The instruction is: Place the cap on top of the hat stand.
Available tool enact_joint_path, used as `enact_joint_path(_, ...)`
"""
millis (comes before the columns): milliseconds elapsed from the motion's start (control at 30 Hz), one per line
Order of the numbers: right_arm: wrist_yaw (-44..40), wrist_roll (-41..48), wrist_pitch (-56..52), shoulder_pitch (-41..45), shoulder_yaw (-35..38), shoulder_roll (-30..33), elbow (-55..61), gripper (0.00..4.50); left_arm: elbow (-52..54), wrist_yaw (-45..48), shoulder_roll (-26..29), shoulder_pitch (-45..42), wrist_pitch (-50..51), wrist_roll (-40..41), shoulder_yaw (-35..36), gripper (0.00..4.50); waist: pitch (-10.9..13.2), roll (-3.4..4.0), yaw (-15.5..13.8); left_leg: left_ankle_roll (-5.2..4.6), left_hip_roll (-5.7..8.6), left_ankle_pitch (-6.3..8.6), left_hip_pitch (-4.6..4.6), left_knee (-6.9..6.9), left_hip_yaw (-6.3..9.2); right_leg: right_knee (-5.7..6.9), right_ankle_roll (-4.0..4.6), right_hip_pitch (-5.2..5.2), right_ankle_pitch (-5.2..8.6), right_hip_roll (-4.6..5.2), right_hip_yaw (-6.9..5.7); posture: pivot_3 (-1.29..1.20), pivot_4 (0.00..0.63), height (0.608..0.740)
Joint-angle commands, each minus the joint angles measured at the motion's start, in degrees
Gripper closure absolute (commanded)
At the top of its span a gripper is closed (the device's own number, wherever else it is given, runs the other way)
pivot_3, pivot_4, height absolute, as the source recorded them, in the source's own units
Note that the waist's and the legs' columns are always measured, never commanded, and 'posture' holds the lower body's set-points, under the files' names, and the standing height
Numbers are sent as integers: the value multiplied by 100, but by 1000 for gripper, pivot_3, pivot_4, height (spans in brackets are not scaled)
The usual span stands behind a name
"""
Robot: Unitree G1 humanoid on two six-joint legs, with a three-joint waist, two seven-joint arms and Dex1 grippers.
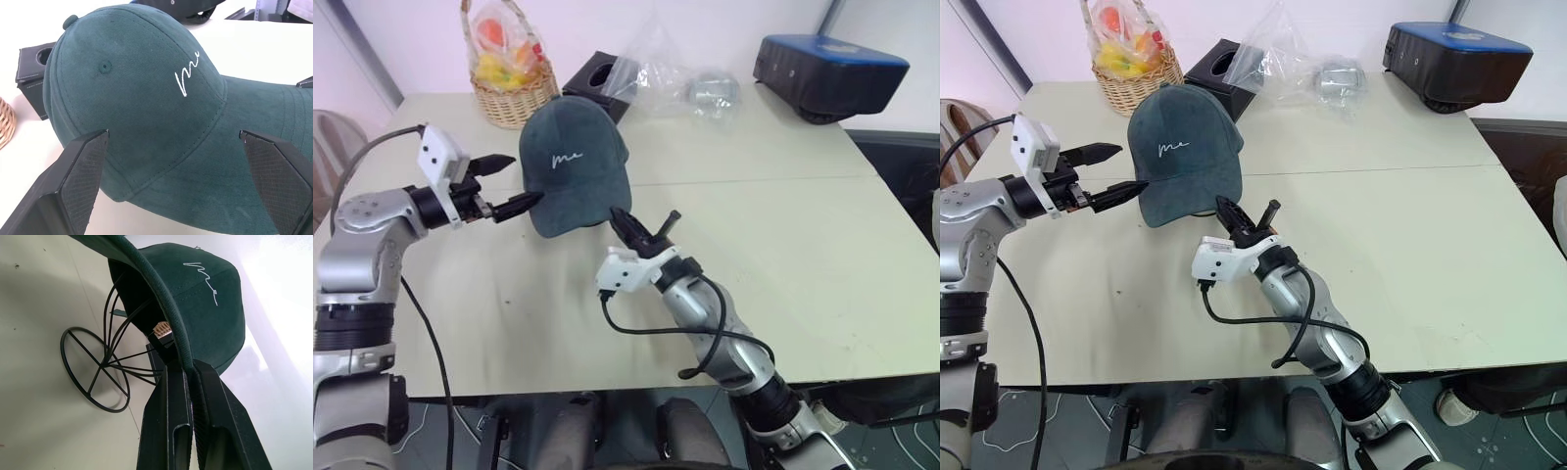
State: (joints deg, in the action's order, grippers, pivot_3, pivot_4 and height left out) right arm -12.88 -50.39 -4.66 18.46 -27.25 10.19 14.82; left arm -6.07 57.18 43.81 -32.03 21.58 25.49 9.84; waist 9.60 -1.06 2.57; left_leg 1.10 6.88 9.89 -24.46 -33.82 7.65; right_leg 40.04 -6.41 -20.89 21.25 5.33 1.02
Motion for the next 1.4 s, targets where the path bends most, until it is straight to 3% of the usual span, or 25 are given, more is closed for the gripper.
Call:
enact_joint_path(33, -38, 86, -86, -8, -26, -151, 19, 4489, 197, 3, 125, -9, -52, 30, 158, 0, 0, 0, -1, 0, 0, 0, 0, 0, 0, 0, 0, 0, 0, 0, 0, 0, 150, 740)
enact_joint_path(400, -720, 1235, 45, 108, 272, -89, 72, 4489, 145, -4, 82, -87, -56, 12, 90, 0, 0, 0, 3, 0, 0, 0, 0, 0, 0, 0, 0, 1, 0, 0, 0, 0, 150, 740)
enact_joint_path(500, -759, 1338, -11, 100, 311, -100, 106, 3478, 134, 5, 82, -98, -61, 9, 84, 0, 0, 0, 2, 0, -2, 0, 0, 0, 0, 0, 0, 0, 0, -2, 0, 0, 150, 740)
enact_joint_path(700, -691, 1186, 131, 102, 199, 39, 146, 333, 147, 10, 102, -91, -43, 17, 99, 0, 0, 0, -30, 0, -1, 0, -1, -3, 0, 0, 0, 2, 0, 0, -1, 0, 150, 740)
enact_joint_path(733, -771, 1260, 166, 94, 188, 67, 169, 39, 142, 11, 108, -90, -43, 17, 104, 0, 0, 0, -27, 0, -1, 0, -1, -3, 0, 0, 0, 2, 0, 0, -1, 0, 150, 740)
enact_joint_path(1067, -1978, 2558, 121, -364, 595, 856, 516, 39, 339, 20, 264, 121, 84, 110, 258, 0, 0, -1, -23, -3, -1, 1, -1, -4, 0, -1, 0, 4, 0, 2, -1, 0, 150, 740)
enact_joint_path(1400, -3343, 4801, -981, 144, 1983, 1633, -119, 39, 1349, -205, 450, 972, 635, 540, 815, 0, 2, -1, -14, -33, -3, 20, -1, -4, 0, -3, 0, 30, 0, 3, -2, 0, 150, 740)
